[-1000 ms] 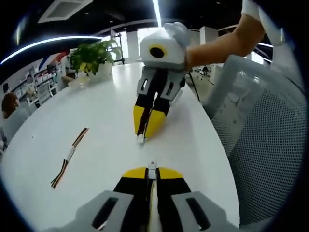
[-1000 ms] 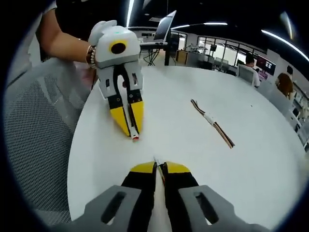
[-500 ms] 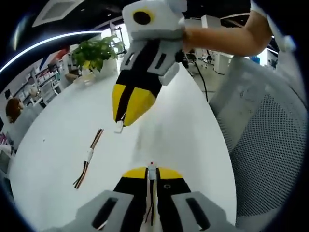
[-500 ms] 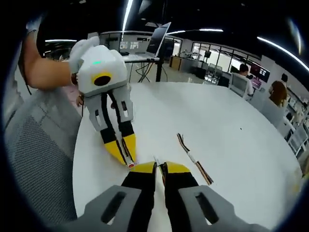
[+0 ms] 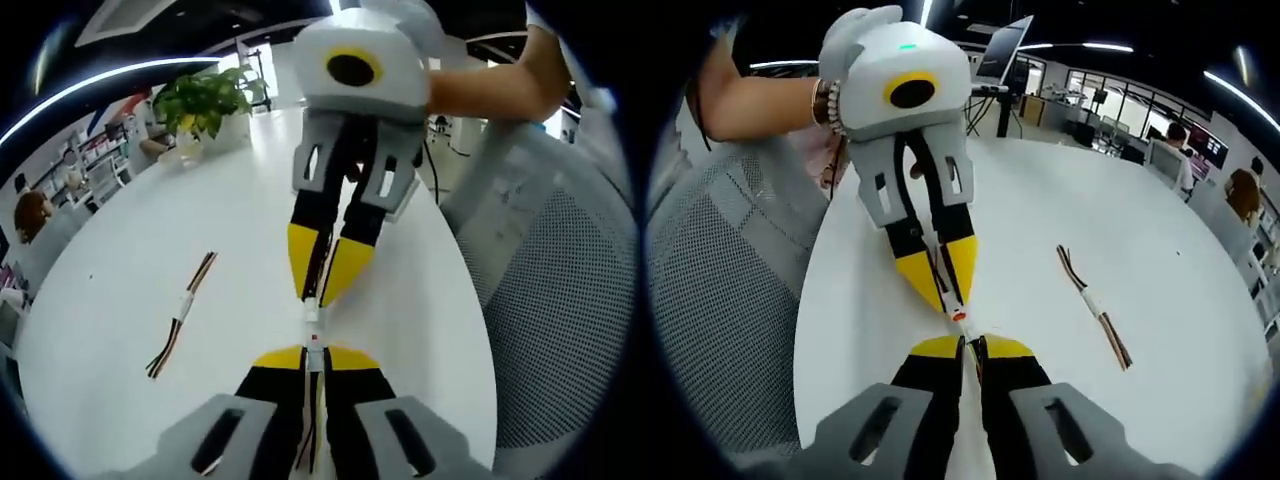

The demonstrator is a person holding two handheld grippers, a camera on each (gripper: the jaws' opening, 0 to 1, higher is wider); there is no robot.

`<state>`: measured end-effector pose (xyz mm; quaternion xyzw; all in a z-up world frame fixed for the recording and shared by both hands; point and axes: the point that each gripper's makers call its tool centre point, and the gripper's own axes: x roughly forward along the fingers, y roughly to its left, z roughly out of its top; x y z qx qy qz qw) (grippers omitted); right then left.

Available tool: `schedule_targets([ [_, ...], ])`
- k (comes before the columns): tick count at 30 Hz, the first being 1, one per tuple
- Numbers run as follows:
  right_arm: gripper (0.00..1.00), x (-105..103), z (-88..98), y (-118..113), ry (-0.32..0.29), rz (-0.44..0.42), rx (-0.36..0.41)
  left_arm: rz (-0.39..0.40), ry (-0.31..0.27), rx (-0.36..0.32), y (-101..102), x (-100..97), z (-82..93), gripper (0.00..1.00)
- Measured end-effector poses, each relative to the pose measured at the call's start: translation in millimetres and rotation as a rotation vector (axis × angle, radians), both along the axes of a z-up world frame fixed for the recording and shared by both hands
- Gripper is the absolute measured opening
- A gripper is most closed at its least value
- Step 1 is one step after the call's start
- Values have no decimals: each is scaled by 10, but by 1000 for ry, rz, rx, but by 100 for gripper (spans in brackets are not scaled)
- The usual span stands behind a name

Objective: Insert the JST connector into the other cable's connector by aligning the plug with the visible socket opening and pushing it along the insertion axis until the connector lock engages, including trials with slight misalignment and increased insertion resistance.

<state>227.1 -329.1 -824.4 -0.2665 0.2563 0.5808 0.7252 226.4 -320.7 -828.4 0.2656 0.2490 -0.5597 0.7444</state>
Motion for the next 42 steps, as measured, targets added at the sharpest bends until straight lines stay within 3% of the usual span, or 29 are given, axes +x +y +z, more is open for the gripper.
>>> schedule_targets([
  [19, 3, -42, -113, 2, -3, 18, -52, -1, 17, -5, -24, -8, -63, 0],
  [42, 3, -12, -49, 35, 46, -38, 20, 4, -11, -66, -64, 43, 42, 0],
])
